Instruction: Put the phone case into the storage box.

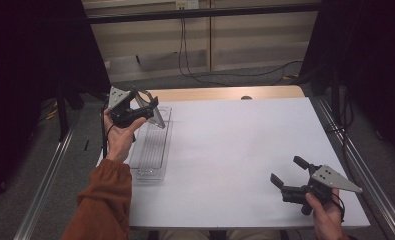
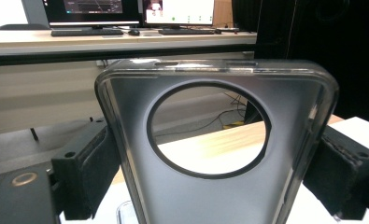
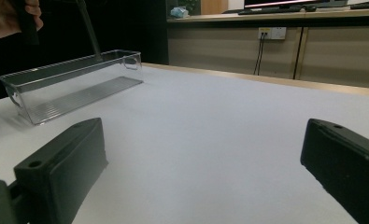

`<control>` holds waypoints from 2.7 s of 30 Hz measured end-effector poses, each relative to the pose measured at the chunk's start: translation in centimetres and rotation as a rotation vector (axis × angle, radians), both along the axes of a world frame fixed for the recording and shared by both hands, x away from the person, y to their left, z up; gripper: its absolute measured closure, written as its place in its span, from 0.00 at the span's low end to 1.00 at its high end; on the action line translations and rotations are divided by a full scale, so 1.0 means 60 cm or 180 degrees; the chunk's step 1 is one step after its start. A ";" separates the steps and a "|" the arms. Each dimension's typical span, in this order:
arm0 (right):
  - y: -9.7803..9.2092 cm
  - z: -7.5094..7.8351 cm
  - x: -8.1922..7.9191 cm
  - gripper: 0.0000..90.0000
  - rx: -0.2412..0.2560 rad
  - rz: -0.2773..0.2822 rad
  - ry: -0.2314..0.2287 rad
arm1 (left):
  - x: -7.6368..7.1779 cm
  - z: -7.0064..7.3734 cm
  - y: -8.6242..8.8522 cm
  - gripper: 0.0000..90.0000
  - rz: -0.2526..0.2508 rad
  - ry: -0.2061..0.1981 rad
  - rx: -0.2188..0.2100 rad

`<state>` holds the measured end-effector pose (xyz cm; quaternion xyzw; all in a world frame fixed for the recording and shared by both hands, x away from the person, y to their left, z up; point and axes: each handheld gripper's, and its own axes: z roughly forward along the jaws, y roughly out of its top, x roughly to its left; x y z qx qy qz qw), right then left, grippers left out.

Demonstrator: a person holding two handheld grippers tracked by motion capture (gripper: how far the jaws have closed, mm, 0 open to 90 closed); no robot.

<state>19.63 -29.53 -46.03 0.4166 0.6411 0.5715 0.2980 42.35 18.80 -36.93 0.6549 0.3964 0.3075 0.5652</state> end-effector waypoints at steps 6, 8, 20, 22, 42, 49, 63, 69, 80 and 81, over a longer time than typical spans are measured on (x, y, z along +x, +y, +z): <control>0.001 0.000 0.000 0.00 0.0014 -0.0002 0.0021 | 0.013 -0.008 -0.002 0.14 0.0024 0.0026 0.0040; 0.001 0.000 0.000 0.00 0.0005 0.0003 0.0023 | 0.018 -0.012 -0.001 0.14 0.0051 0.0051 0.0072; 0.001 0.000 -0.001 0.00 0.0010 0.0002 0.0022 | 0.039 -0.028 -0.011 0.14 0.0158 0.0121 0.0061; 0.001 -0.001 0.000 0.00 -0.0004 0.0007 0.0017 | 0.043 -0.029 -0.012 0.14 0.0174 0.0119 0.0073; 0.001 -0.001 0.000 0.00 0.0013 0.0018 0.0036 | 0.069 -0.059 -0.025 0.14 0.0391 0.0219 0.0168; 0.001 -0.002 0.001 0.00 0.0009 0.0039 0.0042 | 0.076 -0.063 -0.035 0.14 0.0377 0.0249 0.0159; 0.000 -0.002 0.001 0.00 0.0005 0.0044 0.0044 | 0.091 -0.078 -0.048 0.14 0.0459 0.0294 0.0196; 0.001 -0.002 0.001 0.00 0.0004 0.0042 0.0045 | 0.094 -0.083 -0.048 0.14 0.0483 0.0288 0.0222; 0.001 -0.002 0.001 0.00 0.0021 0.0047 0.0049 | 0.104 -0.094 -0.042 0.14 0.0563 0.0299 0.0224; 0.002 -0.003 0.001 0.00 0.0026 0.0052 0.0048 | 0.103 -0.094 -0.043 0.14 0.0580 0.0303 0.0236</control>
